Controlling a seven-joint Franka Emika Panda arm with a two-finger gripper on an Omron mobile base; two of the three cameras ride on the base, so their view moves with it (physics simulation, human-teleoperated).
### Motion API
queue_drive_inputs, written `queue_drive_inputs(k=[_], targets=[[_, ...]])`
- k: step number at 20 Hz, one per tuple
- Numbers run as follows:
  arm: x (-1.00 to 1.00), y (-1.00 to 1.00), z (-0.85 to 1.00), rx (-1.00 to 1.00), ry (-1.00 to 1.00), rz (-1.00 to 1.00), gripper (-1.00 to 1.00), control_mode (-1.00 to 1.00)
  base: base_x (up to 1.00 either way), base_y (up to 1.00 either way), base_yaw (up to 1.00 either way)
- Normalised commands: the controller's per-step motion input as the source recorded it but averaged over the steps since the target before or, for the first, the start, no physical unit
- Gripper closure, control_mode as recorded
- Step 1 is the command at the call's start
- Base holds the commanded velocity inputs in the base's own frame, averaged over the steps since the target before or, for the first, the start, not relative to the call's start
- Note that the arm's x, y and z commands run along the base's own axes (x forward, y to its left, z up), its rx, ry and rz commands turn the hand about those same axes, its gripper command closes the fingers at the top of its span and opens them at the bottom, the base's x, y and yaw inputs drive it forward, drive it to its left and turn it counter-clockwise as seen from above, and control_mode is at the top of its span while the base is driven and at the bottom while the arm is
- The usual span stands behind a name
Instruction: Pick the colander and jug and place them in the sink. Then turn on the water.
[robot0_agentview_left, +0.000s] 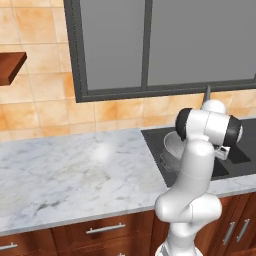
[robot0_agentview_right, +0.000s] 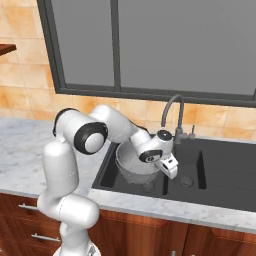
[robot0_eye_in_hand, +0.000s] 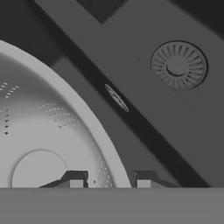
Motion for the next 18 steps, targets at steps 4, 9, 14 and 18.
queue_drive_inputs(k=[4, 9, 14, 18], targets=[[-0.01, 0.0, -0.12, -0.02, -0.11, 0.0, 1.0, -1.0, 0.0, 0.0, 0.0], [-0.03, 0.01, 0.0, -0.12, 0.0, 0.02, 1.0, -1.0, 0.0, 0.0, 0.0], [-0.02, 0.05, 0.0, -0.14, 0.01, 0.03, 1.0, -1.0, 0.0, 0.0, 0.0], [0.0, 0.08, -0.02, -0.11, 0.04, 0.0, 1.0, -1.0, 0.0, 0.0, 0.0]])
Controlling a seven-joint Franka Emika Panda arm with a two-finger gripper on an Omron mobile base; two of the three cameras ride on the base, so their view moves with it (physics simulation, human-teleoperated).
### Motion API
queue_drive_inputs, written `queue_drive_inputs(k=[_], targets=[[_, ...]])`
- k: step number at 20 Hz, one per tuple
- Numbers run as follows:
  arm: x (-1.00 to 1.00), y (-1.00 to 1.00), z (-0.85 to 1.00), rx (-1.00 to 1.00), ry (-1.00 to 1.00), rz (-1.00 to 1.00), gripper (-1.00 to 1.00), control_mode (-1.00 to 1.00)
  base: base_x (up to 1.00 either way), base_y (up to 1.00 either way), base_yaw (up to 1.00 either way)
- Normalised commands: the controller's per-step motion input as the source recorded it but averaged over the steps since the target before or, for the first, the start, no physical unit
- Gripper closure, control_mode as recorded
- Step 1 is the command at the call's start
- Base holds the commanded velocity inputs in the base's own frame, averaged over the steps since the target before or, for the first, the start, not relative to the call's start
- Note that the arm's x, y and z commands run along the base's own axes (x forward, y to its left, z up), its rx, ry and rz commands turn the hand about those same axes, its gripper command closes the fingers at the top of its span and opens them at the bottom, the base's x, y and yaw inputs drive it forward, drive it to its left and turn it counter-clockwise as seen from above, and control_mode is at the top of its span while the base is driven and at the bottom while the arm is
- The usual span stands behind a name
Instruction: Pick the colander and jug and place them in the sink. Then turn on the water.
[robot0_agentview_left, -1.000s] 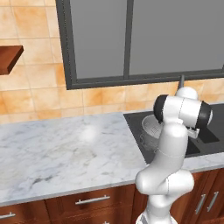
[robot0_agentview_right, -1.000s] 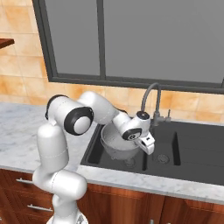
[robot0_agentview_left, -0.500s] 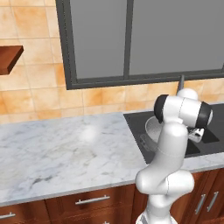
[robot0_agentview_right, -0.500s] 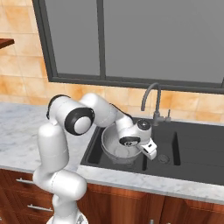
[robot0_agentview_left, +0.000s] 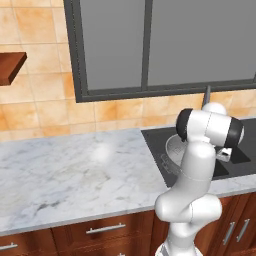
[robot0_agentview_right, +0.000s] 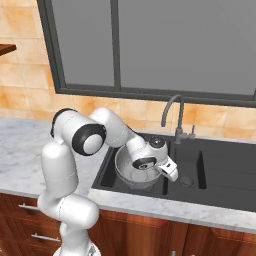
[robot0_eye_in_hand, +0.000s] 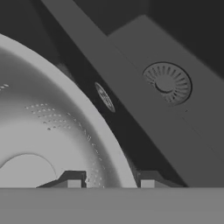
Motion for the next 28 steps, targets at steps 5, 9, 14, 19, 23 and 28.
queue_drive_inputs(k=[5, 9, 14, 19, 23, 28], targets=[[0.0, 0.05, -0.01, -0.04, 0.01, 0.0, 1.0, -1.0, 0.0, 0.0, 0.0], [0.0, 0.0, 0.0, 0.0, 0.0, 0.0, -1.0, -1.0, 0.0, 0.0, 0.0], [0.0, 0.0, 0.0, 0.0, 0.0, 0.0, -1.0, -1.0, 0.0, 0.0, 0.0], [-0.1, -0.05, 0.17, 0.0, -0.02, 0.0, -1.0, -1.0, 0.0, 0.0, 0.0], [-0.46, -0.09, 0.31, 0.03, -0.13, 0.0, -1.0, -1.0, 0.0, 0.0, 0.0], [-0.2, -0.08, 0.34, 0.01, -0.07, 0.0, -1.0, -1.0, 0.0, 0.0, 0.0]])
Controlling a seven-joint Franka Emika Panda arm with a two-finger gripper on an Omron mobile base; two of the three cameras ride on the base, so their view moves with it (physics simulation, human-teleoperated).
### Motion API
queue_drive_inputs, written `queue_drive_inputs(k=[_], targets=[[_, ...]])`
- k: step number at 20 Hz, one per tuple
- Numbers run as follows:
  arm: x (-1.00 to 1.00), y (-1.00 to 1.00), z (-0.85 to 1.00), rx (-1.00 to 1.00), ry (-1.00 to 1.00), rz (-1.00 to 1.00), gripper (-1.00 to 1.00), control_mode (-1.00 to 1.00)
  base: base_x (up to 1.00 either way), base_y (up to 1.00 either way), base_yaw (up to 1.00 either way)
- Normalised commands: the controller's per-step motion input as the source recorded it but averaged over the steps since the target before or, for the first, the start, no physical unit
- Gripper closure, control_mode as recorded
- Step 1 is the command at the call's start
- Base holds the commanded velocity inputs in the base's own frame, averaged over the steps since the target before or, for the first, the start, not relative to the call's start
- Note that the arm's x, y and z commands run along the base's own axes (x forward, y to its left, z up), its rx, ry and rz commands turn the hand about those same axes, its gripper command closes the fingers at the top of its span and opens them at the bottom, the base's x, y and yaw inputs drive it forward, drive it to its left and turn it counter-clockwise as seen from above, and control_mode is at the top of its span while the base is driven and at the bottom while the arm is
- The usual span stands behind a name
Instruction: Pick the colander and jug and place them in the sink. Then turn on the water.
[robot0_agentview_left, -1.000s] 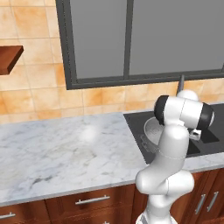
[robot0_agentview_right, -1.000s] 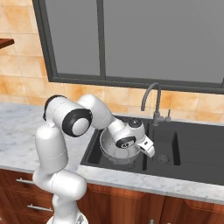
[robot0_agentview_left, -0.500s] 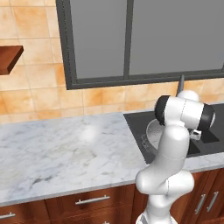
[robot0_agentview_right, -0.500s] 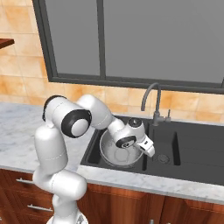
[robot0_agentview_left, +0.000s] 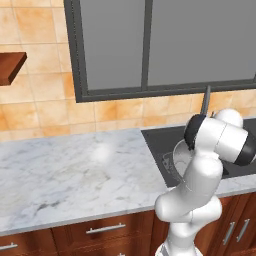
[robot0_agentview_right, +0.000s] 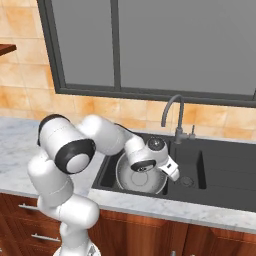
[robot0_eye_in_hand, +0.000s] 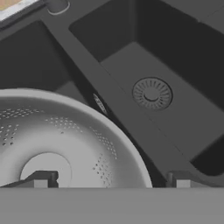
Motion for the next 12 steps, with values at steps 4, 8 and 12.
queue_drive_inputs(k=[4, 8, 12], targets=[[-0.2, 0.0, 0.56, 0.0, -0.04, 0.01, -1.0, -1.0, 0.0, 0.0, 0.0], [-0.42, 0.0, 0.71, 0.02, -0.09, 0.07, -1.0, -1.0, 0.0, 0.0, 0.0], [-0.51, -0.01, 0.78, 0.03, -0.07, 0.05, -1.0, -1.0, 0.0, 0.0, 0.0]])
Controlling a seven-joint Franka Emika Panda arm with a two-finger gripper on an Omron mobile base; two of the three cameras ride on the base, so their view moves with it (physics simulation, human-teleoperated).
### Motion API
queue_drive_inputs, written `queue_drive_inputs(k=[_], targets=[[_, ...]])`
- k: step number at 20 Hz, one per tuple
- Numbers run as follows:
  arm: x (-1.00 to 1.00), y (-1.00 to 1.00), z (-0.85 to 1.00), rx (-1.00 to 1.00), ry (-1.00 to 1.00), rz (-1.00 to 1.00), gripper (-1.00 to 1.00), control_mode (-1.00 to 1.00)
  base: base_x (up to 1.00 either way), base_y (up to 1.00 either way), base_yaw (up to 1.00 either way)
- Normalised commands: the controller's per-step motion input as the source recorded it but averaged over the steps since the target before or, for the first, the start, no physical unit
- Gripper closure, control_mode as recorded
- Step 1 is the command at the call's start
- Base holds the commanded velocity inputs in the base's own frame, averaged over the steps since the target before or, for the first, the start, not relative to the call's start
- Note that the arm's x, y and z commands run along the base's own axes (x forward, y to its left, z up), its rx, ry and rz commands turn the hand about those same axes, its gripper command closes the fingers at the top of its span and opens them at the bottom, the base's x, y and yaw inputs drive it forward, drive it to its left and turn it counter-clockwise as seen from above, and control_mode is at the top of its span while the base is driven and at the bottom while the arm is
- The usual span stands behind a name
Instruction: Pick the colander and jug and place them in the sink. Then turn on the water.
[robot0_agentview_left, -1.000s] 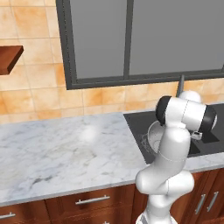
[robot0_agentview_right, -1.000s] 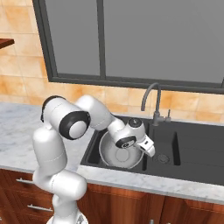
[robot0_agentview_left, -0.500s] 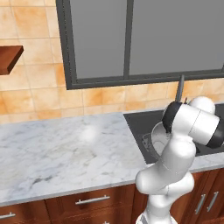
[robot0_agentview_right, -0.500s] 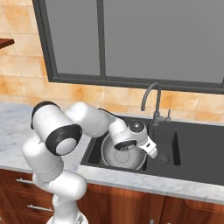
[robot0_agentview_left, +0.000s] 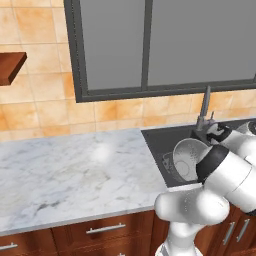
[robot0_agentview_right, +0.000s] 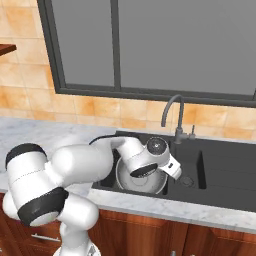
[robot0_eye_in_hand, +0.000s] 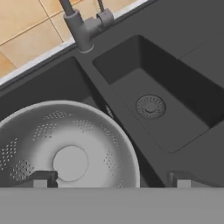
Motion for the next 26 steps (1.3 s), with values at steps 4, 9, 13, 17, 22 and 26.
queue_drive_inputs(k=[4, 9, 13, 17, 22, 26], targets=[[-0.46, 0.0, 0.68, 0.0, 0.0, 0.06, -1.0, -1.0, 0.0, 0.0, 0.0], [-0.52, 0.24, 0.75, -0.01, 0.0, 0.02, -1.0, -1.0, 0.0, 0.0, 0.0], [-0.56, 0.61, 0.47, -0.06, 0.01, 0.04, -1.0, -1.0, 0.0, 0.0, 0.0], [-0.48, 0.92, 0.18, -0.13, 0.0, 0.05, -1.0, -1.0, 0.0, 0.0, 0.0], [-0.21, 1.0, 0.08, -0.12, 0.0, 0.0, -1.0, -1.0, 0.0, 0.0, 0.0], [0.0, 0.64, 0.63, -0.01, 0.0, 0.0, -1.0, -1.0, 0.0, 0.0, 0.0]])
